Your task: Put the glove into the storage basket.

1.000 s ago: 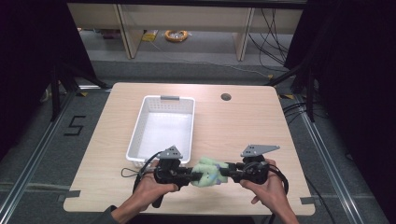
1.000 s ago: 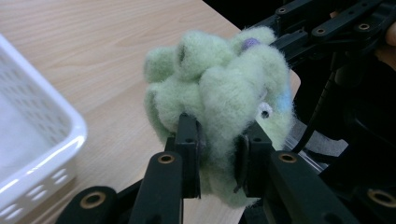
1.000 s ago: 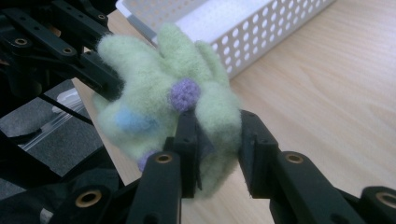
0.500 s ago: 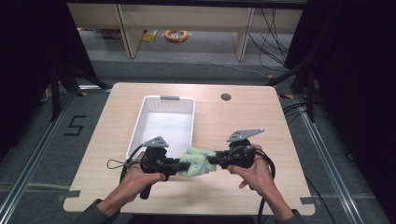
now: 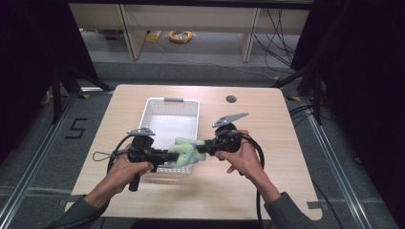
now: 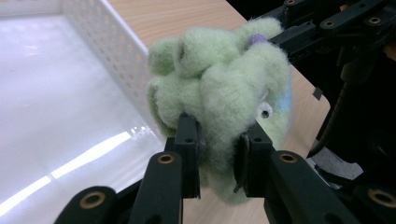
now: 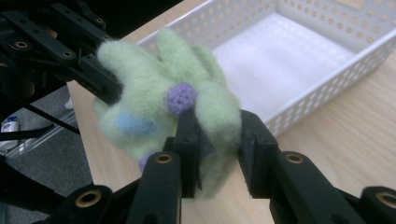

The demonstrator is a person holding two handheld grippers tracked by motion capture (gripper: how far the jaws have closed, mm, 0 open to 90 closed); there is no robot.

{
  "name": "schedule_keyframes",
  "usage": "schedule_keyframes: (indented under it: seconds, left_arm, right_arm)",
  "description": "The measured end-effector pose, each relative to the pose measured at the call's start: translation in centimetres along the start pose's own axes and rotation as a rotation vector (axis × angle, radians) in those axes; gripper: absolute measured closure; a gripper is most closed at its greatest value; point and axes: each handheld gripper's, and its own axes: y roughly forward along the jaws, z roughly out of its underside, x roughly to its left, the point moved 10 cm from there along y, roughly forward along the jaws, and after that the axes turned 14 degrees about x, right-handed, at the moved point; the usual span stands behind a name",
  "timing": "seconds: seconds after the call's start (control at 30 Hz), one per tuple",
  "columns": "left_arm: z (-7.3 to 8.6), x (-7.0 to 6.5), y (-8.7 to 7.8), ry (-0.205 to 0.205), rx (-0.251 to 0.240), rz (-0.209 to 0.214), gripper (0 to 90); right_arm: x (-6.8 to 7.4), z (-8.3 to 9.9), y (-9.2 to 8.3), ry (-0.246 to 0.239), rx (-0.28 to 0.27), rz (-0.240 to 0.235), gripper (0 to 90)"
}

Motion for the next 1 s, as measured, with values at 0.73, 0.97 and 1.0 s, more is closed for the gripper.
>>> schedule_keyframes:
  seconds: [0.73, 0.97, 1.0]
  left_arm:
    - [1.6, 7.5, -1.2, -0.164, 0.032, -0.039, 73.1]
    - [1.9, 8.8, -0.5, -0.177, 0.066, -0.078, 72.7]
    - [1.9, 8.9, -0.3, -0.177, 0.070, -0.084, 72.7]
  right_arm:
    - [-1.4, -5.4, 7.1, 0.008, 0.117, -0.039, 71.6]
    - [-2.4, -5.6, 9.0, 0.036, 0.140, -0.038, 71.6]
    - [-2.4, -5.5, 9.2, 0.045, 0.151, -0.040, 71.6]
